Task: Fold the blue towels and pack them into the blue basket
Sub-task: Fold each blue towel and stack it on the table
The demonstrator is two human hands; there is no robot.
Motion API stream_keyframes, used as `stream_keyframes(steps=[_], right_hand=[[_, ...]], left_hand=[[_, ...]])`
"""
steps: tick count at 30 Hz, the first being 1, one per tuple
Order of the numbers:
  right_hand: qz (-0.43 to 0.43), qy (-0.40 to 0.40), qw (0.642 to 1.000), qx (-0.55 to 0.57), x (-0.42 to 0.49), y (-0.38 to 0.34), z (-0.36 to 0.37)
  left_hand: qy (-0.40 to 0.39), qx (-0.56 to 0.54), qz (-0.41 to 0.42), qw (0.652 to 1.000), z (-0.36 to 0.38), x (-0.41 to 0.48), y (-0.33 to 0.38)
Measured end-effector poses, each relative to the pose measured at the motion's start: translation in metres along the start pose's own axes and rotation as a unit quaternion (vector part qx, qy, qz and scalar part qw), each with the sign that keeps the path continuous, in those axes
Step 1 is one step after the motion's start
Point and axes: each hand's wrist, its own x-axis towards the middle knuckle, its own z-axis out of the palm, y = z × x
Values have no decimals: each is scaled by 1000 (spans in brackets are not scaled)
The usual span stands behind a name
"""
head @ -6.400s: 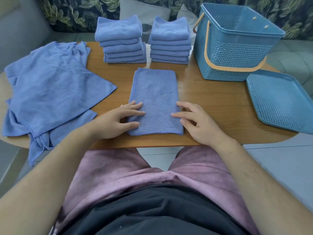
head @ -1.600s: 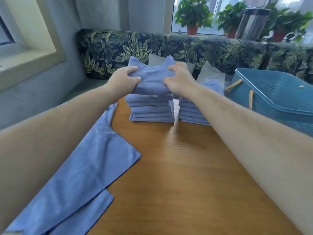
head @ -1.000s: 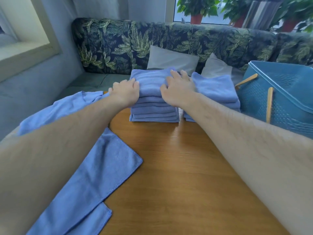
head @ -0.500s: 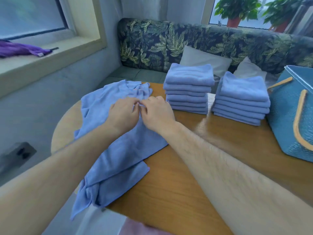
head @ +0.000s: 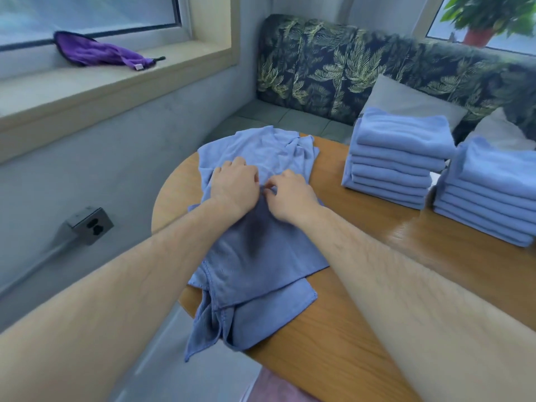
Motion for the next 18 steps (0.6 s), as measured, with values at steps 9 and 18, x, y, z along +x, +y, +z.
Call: stream_keyframes(steps=[9, 18], right_hand=[[72, 74, 971, 215, 7, 16, -23], [183, -8, 938, 294, -33, 43, -46]], left_hand=[[-51, -181, 71, 979, -26, -32, 31], [-50, -225, 107, 967, -39, -61, 65]])
